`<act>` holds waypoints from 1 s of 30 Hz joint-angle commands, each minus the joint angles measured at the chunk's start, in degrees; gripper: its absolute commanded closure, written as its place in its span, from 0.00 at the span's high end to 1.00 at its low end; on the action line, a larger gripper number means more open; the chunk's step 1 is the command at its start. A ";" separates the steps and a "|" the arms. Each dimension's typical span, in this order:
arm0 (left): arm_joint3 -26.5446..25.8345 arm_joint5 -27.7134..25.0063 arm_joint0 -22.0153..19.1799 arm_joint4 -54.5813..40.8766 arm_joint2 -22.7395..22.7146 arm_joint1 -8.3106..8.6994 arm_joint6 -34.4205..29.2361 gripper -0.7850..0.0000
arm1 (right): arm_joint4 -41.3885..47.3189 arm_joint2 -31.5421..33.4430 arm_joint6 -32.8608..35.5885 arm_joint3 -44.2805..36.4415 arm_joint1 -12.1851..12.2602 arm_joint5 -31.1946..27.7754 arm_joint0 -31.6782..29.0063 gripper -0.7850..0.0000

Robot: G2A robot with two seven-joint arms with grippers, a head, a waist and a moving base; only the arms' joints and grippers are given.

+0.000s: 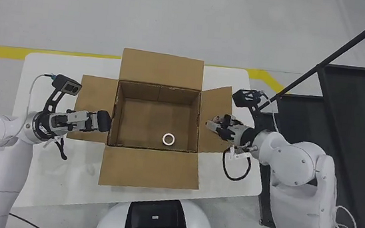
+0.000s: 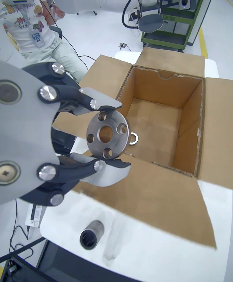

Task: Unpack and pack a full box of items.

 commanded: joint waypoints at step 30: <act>0.00 0.00 0.00 0.00 0.00 0.00 0.00 1.00 | -10.88 -0.69 -12.87 19.28 1.50 2.27 -14.19 0.00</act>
